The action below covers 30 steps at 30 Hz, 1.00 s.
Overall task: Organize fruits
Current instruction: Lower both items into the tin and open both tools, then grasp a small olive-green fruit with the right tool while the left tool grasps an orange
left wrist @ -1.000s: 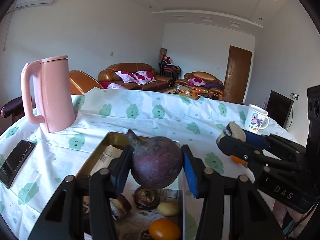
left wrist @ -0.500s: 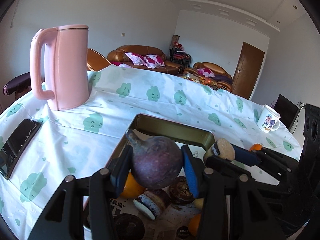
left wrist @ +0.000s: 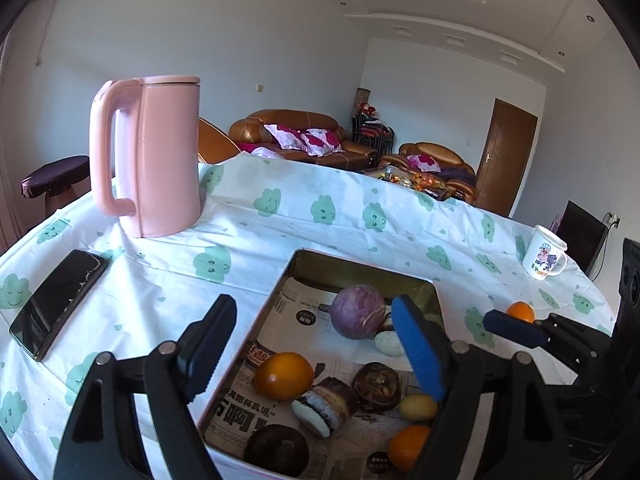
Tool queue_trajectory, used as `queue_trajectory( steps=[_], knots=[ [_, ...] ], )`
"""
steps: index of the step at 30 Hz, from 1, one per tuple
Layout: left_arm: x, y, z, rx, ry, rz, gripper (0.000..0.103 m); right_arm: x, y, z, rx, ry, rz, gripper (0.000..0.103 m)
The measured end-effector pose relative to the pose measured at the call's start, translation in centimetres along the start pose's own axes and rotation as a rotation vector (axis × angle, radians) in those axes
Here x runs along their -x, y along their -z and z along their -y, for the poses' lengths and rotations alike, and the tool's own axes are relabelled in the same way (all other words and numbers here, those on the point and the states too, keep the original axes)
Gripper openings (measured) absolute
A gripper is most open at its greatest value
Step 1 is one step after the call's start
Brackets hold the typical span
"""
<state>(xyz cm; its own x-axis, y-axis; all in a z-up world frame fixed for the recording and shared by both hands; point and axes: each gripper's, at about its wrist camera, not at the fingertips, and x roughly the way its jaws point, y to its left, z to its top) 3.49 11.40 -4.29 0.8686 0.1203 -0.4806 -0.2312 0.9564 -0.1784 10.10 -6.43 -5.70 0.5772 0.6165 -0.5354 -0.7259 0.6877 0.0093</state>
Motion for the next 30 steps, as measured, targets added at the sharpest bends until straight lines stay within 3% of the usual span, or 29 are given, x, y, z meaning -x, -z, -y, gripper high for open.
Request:
queue_trajectory(
  steps=[8, 11, 16, 23, 24, 26, 30],
  knots=[
    [0.1, 0.2, 4.1, -0.056, 0.053, 0.001, 0.087, 4.8, 3.0, 9.7, -0.135, 0.253, -0.048, 0.055],
    [0.0, 0.3, 6.6, -0.099, 0.084, -0.007, 0.089, 5.3, 4.0, 12.8, -0.191, 0.296, -0.093, 0.055],
    [-0.5, 0.5, 10.5, -0.174, 0.135, -0.022, 0.093, 4.0, 4.8, 15.0, -0.224, 0.263, -0.162, 0.055],
    [-2.2, 0.7, 14.0, -0.246, 0.147, -0.048, 0.095, 1.1, 4.9, 15.5, -0.220, 0.221, -0.284, 0.055],
    [-2.5, 0.8, 14.5, -0.255, 0.146, -0.052, 0.095, 0.9, 5.0, 15.7, -0.226, 0.216, -0.295, 0.053],
    [-3.1, 0.9, 15.2, -0.270, 0.152, -0.061, 0.095, 1.1, 5.1, 15.9, -0.238, 0.221, -0.289, 0.036],
    [-4.3, 1.2, 17.0, -0.291, 0.184, -0.101, 0.095, 2.3, 5.1, 16.1, -0.250, 0.227, -0.244, 0.030]
  ],
)
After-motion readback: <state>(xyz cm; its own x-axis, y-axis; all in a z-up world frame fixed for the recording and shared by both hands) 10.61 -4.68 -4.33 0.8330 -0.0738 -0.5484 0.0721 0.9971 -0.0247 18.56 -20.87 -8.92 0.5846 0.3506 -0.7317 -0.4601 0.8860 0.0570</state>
